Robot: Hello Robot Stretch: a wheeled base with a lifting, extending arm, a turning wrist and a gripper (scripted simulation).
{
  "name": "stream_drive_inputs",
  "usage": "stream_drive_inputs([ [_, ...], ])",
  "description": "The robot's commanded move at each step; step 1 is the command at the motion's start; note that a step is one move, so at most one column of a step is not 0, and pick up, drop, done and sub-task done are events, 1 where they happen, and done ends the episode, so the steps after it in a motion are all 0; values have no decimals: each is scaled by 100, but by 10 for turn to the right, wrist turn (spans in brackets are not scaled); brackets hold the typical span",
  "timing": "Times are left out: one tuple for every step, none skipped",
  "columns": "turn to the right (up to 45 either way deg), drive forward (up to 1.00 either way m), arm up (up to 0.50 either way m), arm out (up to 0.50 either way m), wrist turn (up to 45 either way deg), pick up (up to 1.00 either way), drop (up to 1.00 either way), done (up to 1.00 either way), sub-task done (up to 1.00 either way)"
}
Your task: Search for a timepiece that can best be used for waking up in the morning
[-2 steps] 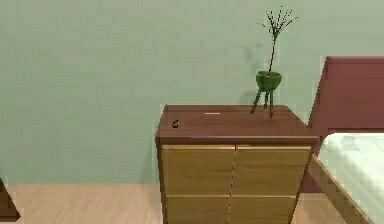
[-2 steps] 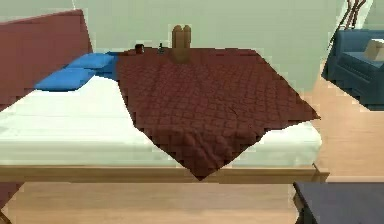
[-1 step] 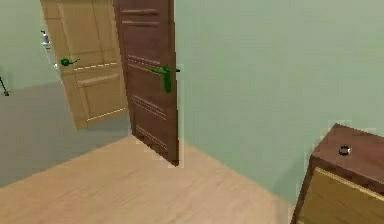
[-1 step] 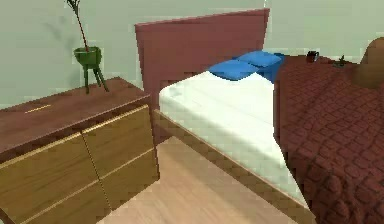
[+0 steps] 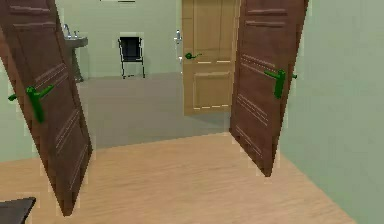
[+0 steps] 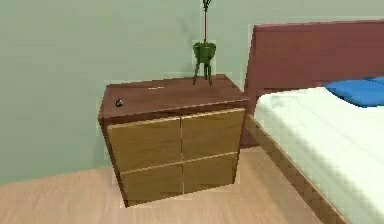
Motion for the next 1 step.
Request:
stream_drive_inputs([
  [0,100,0,0,0,0,0,0,0],
])
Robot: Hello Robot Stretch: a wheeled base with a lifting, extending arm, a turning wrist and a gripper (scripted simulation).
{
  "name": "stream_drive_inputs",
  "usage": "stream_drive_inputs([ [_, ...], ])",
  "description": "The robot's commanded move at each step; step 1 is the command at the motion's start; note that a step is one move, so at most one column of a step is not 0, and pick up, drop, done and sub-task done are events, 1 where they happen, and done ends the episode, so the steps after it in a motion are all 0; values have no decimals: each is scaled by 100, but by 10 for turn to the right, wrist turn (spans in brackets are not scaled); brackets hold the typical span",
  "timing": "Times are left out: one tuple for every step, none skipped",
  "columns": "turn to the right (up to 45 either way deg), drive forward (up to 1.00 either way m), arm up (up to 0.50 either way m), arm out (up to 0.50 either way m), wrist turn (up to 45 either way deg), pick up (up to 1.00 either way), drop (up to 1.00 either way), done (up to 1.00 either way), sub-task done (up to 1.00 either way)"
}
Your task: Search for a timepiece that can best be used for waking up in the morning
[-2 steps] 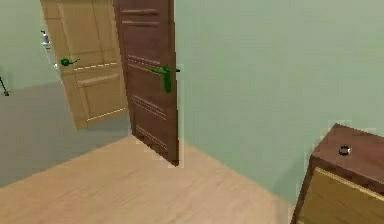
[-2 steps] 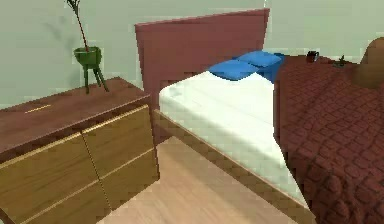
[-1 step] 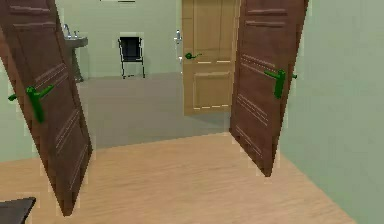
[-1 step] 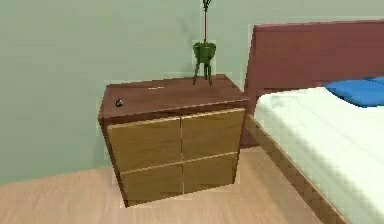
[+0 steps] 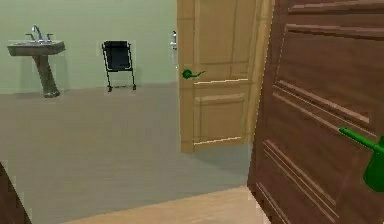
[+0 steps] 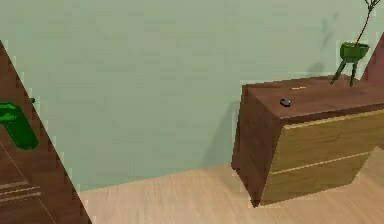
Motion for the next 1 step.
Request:
stream_drive_inputs([
  [-60,0,0,0,0,0,0,0,0],
])
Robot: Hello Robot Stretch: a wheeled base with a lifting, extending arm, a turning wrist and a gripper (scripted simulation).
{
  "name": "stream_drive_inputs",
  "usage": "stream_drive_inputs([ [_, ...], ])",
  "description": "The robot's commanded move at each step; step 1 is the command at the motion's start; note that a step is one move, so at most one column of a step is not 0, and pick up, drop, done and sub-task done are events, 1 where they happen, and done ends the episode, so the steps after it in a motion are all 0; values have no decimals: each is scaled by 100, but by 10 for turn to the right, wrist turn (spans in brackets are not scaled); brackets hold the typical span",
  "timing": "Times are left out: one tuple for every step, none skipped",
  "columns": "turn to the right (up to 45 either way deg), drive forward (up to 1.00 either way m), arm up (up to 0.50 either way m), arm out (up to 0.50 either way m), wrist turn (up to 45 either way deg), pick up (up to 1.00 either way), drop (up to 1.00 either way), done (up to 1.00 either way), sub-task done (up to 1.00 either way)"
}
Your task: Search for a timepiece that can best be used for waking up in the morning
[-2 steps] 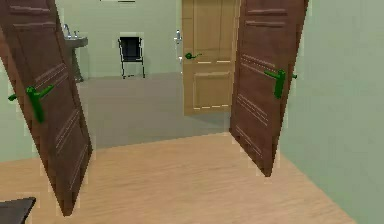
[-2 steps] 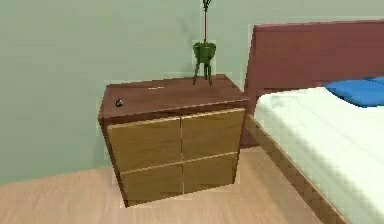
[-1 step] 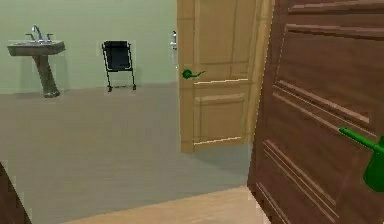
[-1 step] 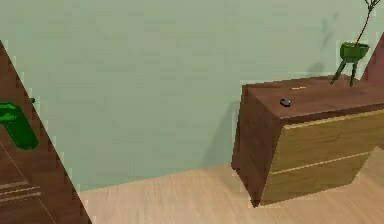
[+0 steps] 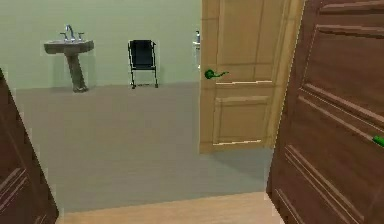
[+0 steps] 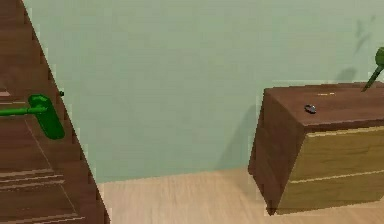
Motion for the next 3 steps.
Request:
stream_drive_inputs([
  [0,5,0,0,0,0,0,0,0],
  [-240,0,0,0,0,0,0,0,0],
  [0,100,0,0,0,0,0,0,0],
])
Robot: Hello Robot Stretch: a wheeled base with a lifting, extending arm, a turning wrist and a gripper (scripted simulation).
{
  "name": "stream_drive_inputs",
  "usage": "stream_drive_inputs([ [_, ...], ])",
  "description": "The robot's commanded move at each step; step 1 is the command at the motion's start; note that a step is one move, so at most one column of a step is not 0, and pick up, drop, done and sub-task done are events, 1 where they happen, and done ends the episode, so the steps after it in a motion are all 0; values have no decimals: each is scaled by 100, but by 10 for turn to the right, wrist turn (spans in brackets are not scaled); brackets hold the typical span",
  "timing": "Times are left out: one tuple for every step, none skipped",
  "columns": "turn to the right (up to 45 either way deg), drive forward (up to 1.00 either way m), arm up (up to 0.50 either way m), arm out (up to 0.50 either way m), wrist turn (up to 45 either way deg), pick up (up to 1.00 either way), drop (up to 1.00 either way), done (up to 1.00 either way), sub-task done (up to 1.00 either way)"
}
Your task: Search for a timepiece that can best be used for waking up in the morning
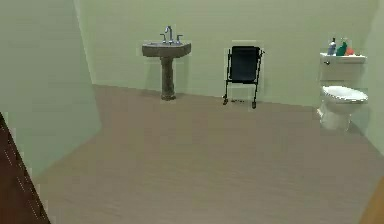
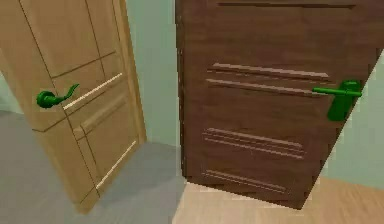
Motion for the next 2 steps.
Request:
stream_drive_inputs([
  [0,60,0,0,0,0,0,0,0],
  [-150,0,0,0,0,0,0,0,0],
])
